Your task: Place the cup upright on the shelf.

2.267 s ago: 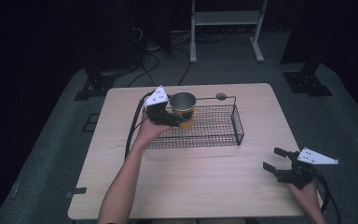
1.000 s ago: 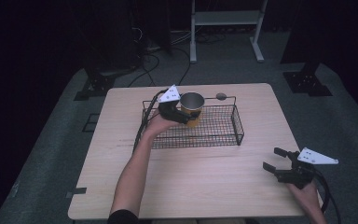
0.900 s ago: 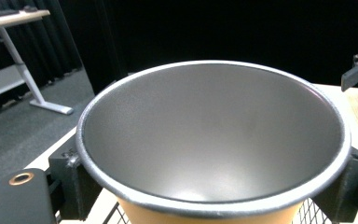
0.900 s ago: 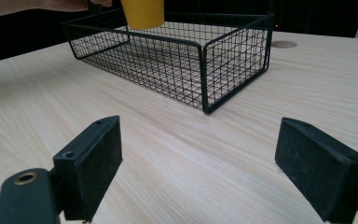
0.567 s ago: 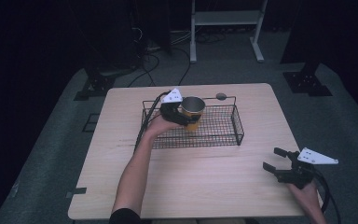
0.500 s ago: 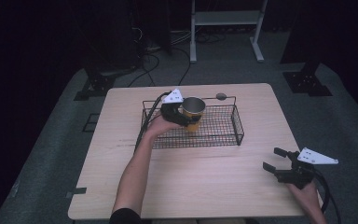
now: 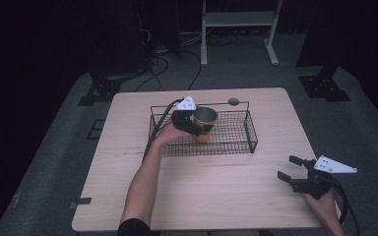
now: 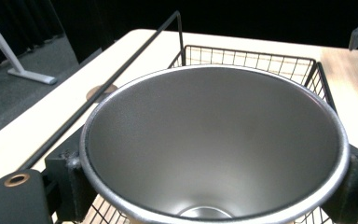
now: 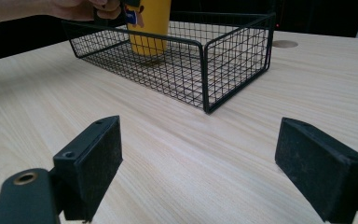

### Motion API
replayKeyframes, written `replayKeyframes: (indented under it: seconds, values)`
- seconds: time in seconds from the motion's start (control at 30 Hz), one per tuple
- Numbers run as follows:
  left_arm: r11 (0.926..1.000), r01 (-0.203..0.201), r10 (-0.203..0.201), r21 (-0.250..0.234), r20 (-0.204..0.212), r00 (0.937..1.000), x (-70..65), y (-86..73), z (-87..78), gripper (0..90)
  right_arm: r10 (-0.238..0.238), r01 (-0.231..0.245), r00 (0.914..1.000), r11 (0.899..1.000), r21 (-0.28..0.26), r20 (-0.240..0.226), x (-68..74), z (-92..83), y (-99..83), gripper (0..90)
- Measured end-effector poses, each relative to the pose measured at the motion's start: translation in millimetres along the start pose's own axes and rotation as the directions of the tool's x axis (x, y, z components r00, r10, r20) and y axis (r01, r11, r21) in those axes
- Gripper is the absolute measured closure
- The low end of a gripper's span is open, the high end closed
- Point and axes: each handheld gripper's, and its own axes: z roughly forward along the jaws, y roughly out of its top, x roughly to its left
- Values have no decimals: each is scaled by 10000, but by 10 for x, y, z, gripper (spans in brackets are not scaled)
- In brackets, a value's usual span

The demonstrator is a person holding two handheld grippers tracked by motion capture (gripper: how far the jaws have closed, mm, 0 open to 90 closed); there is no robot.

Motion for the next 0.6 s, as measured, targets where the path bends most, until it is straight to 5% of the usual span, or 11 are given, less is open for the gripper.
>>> replayKeyframes:
  seconds: [0.6]
  values:
    - [9972, -29, 10, 747, 257, 9997, 9, -33, 70, 111, 3, -3, 10000, 10000, -3, -6, 0, 0, 0, 137]
